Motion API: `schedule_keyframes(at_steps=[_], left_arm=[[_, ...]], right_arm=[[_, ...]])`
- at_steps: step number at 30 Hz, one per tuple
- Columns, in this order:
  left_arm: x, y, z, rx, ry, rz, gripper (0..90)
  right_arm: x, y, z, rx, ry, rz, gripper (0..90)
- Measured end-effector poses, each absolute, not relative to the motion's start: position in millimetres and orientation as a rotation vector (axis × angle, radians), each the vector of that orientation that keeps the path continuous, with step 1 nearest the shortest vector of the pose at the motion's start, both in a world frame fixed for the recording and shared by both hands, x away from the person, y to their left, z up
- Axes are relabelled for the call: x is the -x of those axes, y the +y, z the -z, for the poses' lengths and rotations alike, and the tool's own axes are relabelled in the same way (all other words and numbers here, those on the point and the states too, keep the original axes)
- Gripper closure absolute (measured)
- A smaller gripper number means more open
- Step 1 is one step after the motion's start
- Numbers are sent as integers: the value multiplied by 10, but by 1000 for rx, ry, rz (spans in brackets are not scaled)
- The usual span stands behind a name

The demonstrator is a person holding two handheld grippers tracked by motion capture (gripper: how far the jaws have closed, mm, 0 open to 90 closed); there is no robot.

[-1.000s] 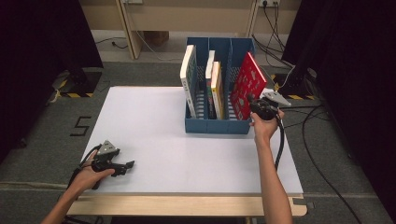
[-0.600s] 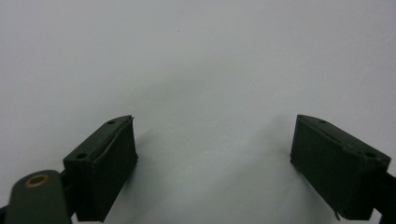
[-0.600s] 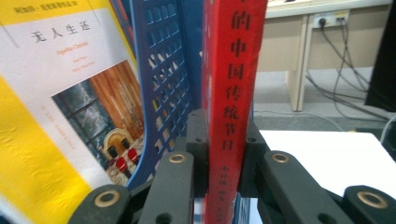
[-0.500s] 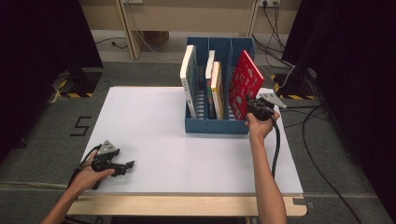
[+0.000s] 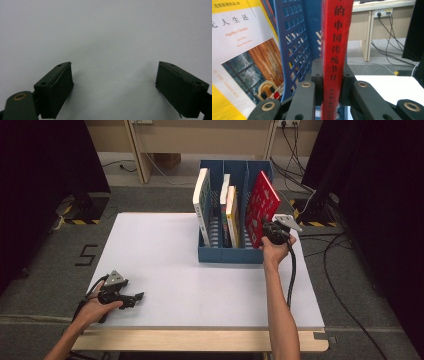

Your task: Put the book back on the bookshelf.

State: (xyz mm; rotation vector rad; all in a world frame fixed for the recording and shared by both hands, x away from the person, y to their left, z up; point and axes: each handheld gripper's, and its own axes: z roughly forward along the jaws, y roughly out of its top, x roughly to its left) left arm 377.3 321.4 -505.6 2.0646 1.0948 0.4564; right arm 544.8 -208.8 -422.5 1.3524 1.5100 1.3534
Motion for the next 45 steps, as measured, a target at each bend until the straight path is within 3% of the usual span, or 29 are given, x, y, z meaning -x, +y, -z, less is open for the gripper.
schedule_keyframes(at_steps=[6, 16, 45], left_arm=[[-3775, 3217, 5054, -2069, 1093, -459, 131], [-3774, 3215, 5055, -2066, 1094, -458, 131], [-3774, 3215, 5055, -2066, 1094, -458, 131]], right_arm=[[-5370, -2151, 4192, -1383, 1549, -1416, 627], [-5184, -2209, 4136, -1371, 1590, -1455, 524], [-4678, -2233, 4078, -1360, 1681, -1462, 378]])
